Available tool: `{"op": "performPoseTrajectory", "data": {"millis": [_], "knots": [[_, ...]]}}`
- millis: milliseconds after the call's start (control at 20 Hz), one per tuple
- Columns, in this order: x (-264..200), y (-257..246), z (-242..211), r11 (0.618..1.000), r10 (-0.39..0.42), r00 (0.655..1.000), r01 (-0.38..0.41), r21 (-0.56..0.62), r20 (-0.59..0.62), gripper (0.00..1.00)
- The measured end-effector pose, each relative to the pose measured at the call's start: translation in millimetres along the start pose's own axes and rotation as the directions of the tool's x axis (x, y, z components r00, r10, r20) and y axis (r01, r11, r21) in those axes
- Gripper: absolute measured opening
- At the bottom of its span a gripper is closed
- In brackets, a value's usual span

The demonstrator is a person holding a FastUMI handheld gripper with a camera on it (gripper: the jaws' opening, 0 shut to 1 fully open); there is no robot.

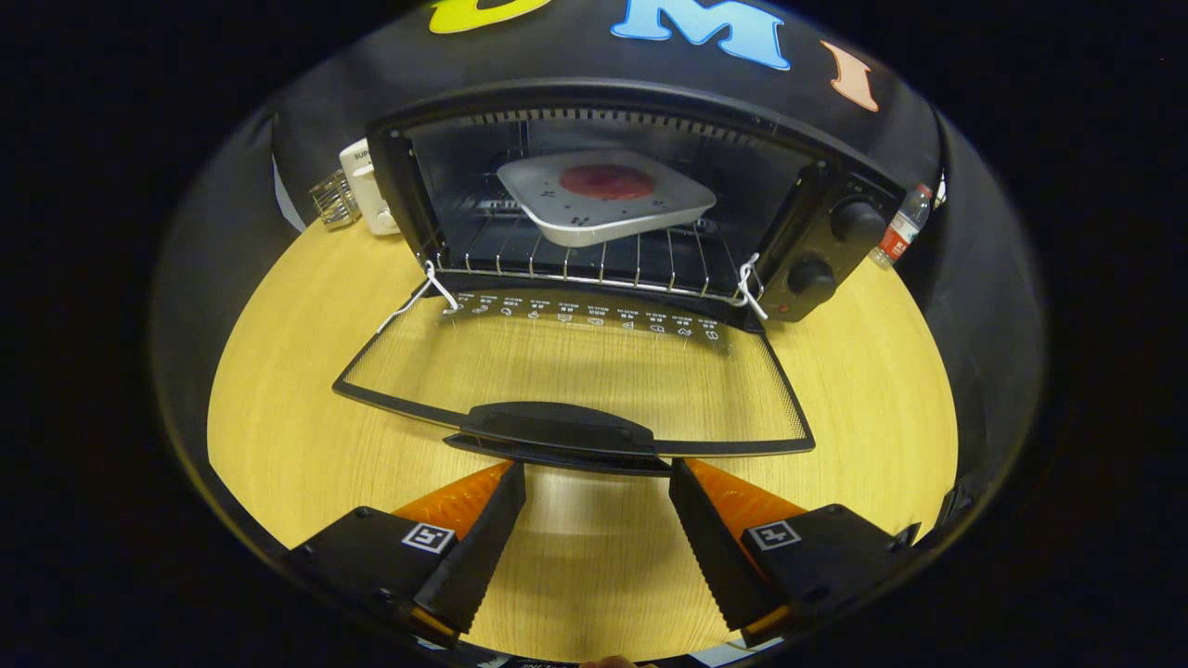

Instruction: Open the toaster oven, put the food inside, and close the toaster oven door.

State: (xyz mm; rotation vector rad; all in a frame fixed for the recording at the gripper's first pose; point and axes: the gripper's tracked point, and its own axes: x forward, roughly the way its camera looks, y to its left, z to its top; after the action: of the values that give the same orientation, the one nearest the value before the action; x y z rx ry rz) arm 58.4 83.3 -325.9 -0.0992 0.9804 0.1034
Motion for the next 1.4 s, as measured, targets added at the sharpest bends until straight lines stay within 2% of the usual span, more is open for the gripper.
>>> {"op": "performPoseTrajectory", "data": {"millis": [150,300,500,650,750,900,1100,1200,1400], "knots": [[-23,0,14,0.997,0.025,0.998,-0.028,0.068,0.055,0.99],[-47,-1,48,0.989,0.041,0.988,-0.062,0.132,0.152,0.99],[-83,-6,106,0.989,0.039,0.957,-0.078,0.127,0.286,0.99],[-122,-13,146,0.991,0.03,0.9,-0.084,0.106,0.435,0.99],[-157,-26,159,0.992,0.013,0.846,-0.078,0.099,0.533,0.99],[-199,-47,168,0.994,-0.032,0.761,-0.043,0.1,0.648,0.99],[-258,-82,166,0.994,-0.081,0.666,-0.006,0.114,0.741,0.98],[-274,-99,157,0.993,-0.104,0.635,0.019,0.119,0.765,0.98],[-291,-129,127,0.988,-0.142,0.616,0.046,0.145,0.775,0.98]]}}
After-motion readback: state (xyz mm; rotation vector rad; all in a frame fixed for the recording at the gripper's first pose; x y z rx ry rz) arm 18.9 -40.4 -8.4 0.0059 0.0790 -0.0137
